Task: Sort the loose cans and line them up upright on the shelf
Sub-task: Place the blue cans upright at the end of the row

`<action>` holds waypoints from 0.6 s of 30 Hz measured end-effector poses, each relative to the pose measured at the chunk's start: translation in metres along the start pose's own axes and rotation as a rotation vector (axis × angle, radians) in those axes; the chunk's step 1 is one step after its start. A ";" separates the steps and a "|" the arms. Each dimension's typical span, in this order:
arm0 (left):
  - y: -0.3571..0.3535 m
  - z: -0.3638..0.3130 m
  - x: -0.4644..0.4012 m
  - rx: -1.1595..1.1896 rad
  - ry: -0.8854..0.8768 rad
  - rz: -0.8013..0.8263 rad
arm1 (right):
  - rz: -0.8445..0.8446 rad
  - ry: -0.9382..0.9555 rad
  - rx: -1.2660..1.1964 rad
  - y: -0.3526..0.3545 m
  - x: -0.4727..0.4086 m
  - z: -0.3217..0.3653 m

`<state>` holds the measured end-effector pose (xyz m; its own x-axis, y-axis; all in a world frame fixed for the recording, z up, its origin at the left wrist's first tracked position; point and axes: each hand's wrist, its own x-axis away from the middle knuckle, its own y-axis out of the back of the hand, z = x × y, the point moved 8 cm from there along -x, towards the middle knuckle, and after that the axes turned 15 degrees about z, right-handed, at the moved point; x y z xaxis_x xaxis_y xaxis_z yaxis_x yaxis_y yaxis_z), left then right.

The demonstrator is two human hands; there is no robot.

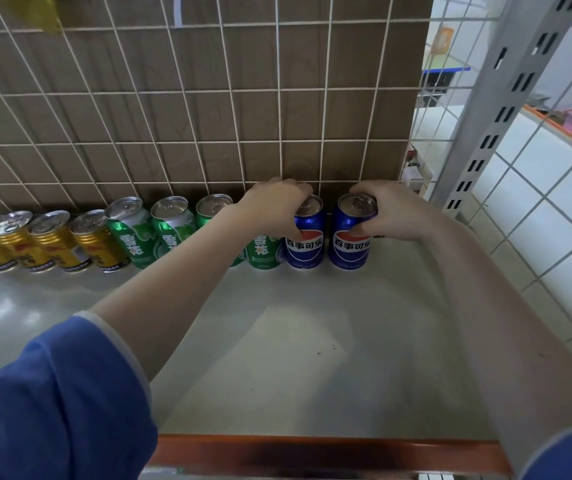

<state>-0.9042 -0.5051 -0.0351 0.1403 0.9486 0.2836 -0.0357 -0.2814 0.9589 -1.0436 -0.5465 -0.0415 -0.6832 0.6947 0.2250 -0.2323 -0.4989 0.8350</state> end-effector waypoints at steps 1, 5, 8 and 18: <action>-0.001 0.000 0.000 0.003 0.006 0.001 | 0.002 -0.005 0.002 0.000 -0.001 -0.001; -0.002 -0.001 0.002 -0.006 0.036 0.001 | 0.034 -0.009 0.026 -0.001 -0.001 0.001; -0.002 -0.004 0.007 -0.040 0.054 -0.028 | 0.016 -0.029 0.102 -0.001 0.001 0.006; -0.005 -0.015 0.016 -0.068 0.153 -0.106 | -0.019 -0.066 0.302 -0.006 0.002 0.020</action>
<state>-0.9170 -0.4864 -0.0357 -0.0050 0.9848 0.1739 -0.0958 -0.1736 0.9802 -1.0298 -0.5319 -0.0357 -0.6323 0.7394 0.2313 -0.0218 -0.3154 0.9487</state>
